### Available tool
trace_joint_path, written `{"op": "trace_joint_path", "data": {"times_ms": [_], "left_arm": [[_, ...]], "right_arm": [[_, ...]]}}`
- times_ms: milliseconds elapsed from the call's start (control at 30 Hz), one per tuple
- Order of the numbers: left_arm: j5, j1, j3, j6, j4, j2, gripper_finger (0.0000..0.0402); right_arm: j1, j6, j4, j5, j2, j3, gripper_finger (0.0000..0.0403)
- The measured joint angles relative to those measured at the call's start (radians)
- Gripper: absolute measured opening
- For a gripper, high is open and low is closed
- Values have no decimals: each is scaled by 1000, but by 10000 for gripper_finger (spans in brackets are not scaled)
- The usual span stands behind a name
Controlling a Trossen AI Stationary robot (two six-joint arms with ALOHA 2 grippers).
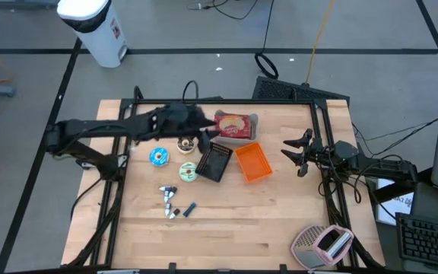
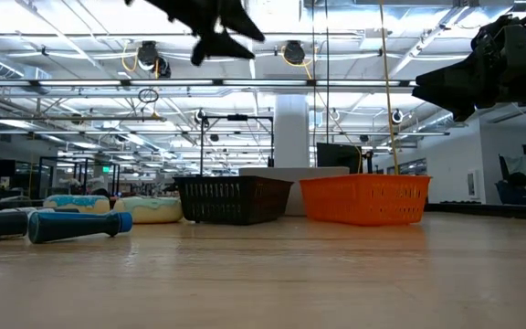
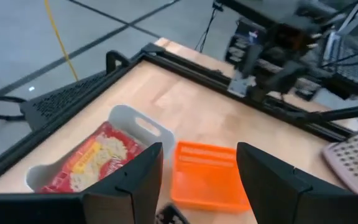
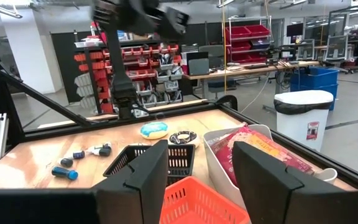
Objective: Pick & Place Food Item
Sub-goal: Put the black doughnut into the black bin
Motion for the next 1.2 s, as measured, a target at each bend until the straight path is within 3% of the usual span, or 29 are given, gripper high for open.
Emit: {"op": "trace_joint_path", "data": {"times_ms": [233,467,567,700,1000,1200], "left_arm": [[-313,-257,0,41,-67,-109,207],[-687,-488,-20,120,-69,-133,207],[-787,-551,-65,126,-68,-132,207],[-813,-596,-173,97,30,-131,207],[-739,-597,-505,148,535,-136,207],[-685,-591,-691,93,658,-248,207]], "right_arm": [[0,0,0,0,0,0,167],[0,0,0,0,0,0,167],[0,0,0,0,0,0,167],[0,0,0,0,0,0,167],[0,0,0,0,0,0,167],[0,0,0,0,0,0,167]]}}
